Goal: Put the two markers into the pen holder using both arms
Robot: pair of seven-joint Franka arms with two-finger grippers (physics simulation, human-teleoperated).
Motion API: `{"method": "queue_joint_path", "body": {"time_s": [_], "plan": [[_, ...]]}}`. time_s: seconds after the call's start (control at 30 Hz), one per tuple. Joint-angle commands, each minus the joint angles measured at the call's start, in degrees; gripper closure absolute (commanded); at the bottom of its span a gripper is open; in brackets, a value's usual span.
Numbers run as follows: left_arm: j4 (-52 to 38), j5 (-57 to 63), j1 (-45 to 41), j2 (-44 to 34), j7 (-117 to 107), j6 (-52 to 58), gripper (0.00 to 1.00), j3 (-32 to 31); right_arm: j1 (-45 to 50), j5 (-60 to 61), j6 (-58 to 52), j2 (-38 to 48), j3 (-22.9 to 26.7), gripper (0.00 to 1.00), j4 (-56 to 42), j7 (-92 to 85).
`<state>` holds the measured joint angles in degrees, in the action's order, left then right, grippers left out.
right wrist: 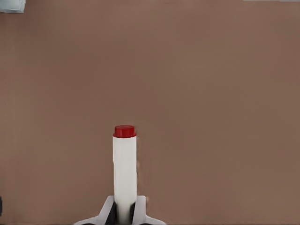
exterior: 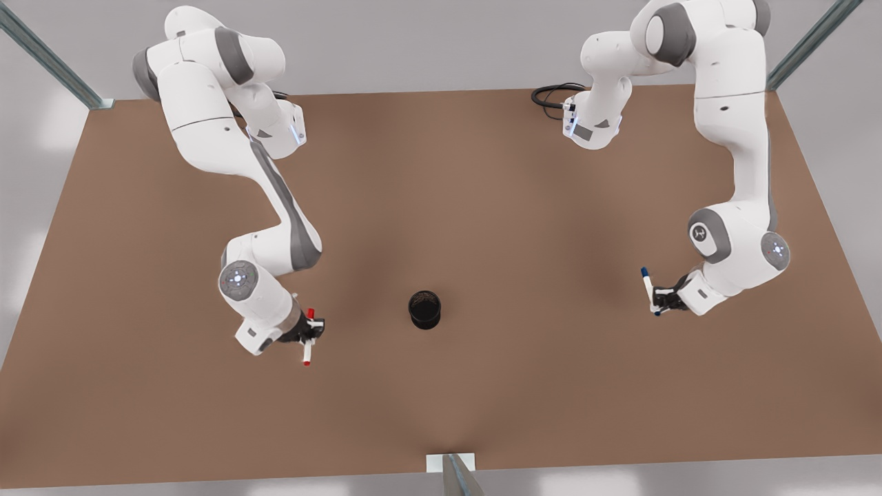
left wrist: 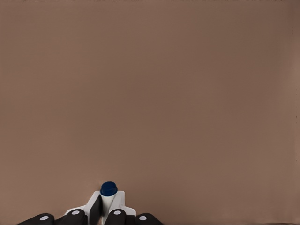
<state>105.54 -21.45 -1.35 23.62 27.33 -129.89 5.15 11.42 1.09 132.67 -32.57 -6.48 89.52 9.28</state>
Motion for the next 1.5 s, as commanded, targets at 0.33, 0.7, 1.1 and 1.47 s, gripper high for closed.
{"method": "queue_joint_path", "body": {"time_s": [0.33,0.7,1.1,1.47], "plan": [[-5.8,-19.0,2.8,-2.3,59.8,16.1,0.79,-3.8,6.9,-0.3,44.0,-5.4,-12.9,0.7,0.0,0.9],[-6.4,-30.0,2.7,-2.3,93.2,16.9,0.79,-5.0,11.9,-1.5,66.1,-8.4,-10.3,0.7,10.4,0.3],[-6.8,-38.8,0.8,-1.6,108.0,18.1,0.79,-5.7,11.7,-2.0,69.0,-8.2,-10.3,0.7,18.5,-1.5],[-6.9,-39.0,-1.5,-1.9,107.8,17.2,0.79,-5.8,10.2,-3.8,69.0,-6.5,-10.1,0.0,21.2,-2.8]]}}
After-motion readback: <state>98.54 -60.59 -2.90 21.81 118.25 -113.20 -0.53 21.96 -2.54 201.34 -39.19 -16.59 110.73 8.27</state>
